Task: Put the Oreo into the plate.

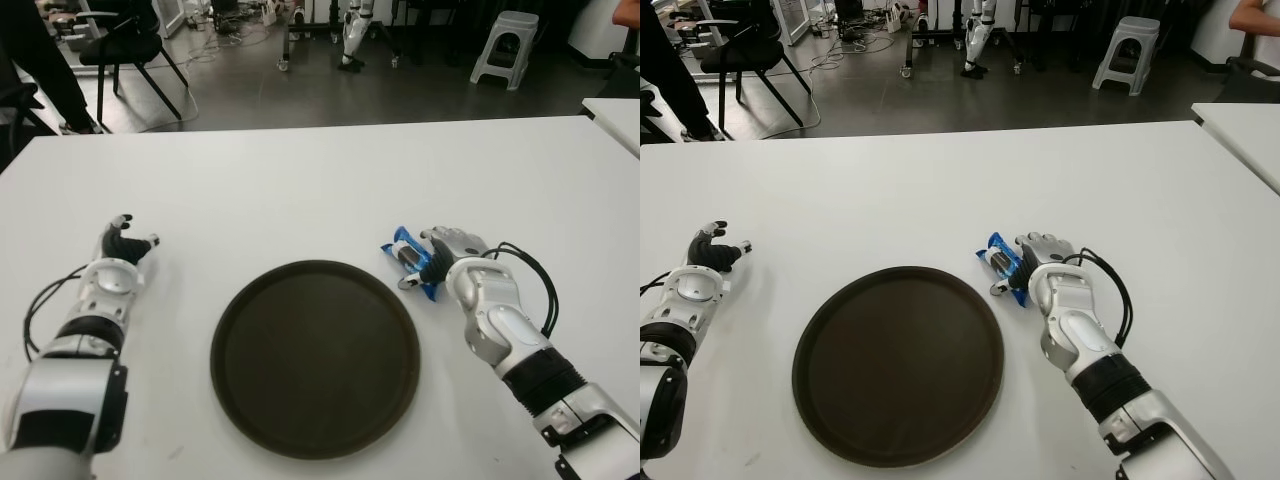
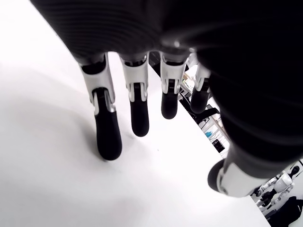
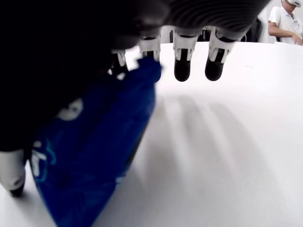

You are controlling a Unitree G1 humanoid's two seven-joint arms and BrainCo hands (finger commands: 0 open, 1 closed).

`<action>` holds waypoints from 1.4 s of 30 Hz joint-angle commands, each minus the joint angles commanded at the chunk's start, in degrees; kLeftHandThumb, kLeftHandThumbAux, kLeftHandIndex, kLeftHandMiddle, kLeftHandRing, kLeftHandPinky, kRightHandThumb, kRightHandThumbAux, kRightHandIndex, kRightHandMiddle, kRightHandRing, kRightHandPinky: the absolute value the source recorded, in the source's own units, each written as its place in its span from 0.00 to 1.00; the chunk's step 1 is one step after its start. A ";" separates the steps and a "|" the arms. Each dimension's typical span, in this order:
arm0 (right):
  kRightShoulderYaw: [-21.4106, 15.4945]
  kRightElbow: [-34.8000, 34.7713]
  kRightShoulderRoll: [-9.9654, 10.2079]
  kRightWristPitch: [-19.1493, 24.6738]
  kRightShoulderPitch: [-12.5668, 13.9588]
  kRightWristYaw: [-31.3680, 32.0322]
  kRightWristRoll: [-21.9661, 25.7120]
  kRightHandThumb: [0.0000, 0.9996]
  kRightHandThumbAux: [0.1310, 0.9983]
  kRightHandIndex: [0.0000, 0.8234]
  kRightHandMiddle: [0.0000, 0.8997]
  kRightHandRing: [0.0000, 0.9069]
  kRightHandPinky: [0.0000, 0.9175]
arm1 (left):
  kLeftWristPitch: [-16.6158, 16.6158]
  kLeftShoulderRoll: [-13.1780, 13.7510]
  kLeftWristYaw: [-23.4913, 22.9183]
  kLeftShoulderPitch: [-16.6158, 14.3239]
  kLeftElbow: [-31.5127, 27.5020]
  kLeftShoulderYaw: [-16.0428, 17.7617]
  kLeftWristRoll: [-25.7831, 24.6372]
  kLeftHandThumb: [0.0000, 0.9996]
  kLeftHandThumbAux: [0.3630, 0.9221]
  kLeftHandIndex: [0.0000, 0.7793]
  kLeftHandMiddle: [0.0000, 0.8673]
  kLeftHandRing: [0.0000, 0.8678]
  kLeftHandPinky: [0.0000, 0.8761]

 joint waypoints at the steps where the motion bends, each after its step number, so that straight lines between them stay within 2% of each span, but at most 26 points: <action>1: -0.03 0.18 0.10 0.09 -0.06 -0.14 0.10 0.00 0.50 0.00 0.00 0.00 0.03 | 0.00 0.03 -0.05 -0.01 -0.01 0.01 -0.02 0.18 0.59 0.05 0.13 0.19 0.20; 14: -0.27 1.61 0.75 1.00 -0.53 -1.08 0.71 0.00 0.52 0.03 0.00 0.00 0.07 | 0.21 0.16 -0.67 -0.08 0.00 -0.08 0.00 0.20 0.58 0.06 0.17 0.22 0.25; 29: 0.25 2.85 0.99 2.62 -1.48 0.45 0.84 0.00 0.49 0.07 0.00 0.01 0.08 | -0.43 0.24 -1.20 -0.04 -0.05 0.25 -0.29 0.19 0.62 0.08 0.17 0.22 0.24; 42: 0.88 3.82 1.04 2.44 -2.81 0.95 1.57 0.00 0.47 0.07 0.00 0.02 0.11 | -0.75 0.17 -1.10 0.15 -0.01 0.47 -0.40 0.23 0.59 0.07 0.16 0.21 0.24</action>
